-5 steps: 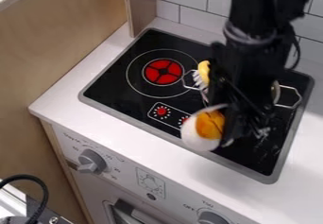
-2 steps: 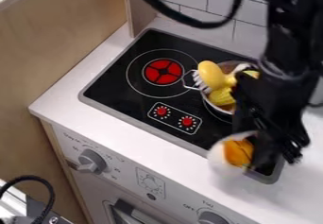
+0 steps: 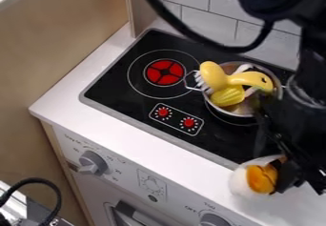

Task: Moved the sushi to below the right burner

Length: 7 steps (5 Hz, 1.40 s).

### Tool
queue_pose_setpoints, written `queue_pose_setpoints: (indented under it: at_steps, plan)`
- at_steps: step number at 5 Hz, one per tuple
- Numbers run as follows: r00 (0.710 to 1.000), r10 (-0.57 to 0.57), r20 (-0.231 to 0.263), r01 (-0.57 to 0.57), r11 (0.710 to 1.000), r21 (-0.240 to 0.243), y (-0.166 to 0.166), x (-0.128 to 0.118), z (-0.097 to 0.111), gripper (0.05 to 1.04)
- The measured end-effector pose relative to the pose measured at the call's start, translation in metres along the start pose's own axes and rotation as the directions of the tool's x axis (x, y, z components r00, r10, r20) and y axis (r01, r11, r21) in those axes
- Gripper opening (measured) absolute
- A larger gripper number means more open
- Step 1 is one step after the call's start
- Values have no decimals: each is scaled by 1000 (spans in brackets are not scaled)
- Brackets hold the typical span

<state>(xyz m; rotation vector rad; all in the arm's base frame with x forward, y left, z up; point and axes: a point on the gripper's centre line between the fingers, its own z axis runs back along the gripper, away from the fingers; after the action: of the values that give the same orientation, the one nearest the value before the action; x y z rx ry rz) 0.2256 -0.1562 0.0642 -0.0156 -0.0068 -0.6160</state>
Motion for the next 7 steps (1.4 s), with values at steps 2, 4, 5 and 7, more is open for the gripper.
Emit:
queue_pose_setpoints:
  at_steps: [2, 4, 5, 7]
  plan:
    - [1000, -22, 5, 22, 1000, 0, 9, -1, -3, 839]
    - [999, -31, -31, 30, 1000, -6, 22, -9, -1, 999]
    - [999, -40, -23, 40, 999, -6, 27, -10, 6, 999]
    - [998, -45, -46, 44, 999, -12, 36, -13, 24, 999]
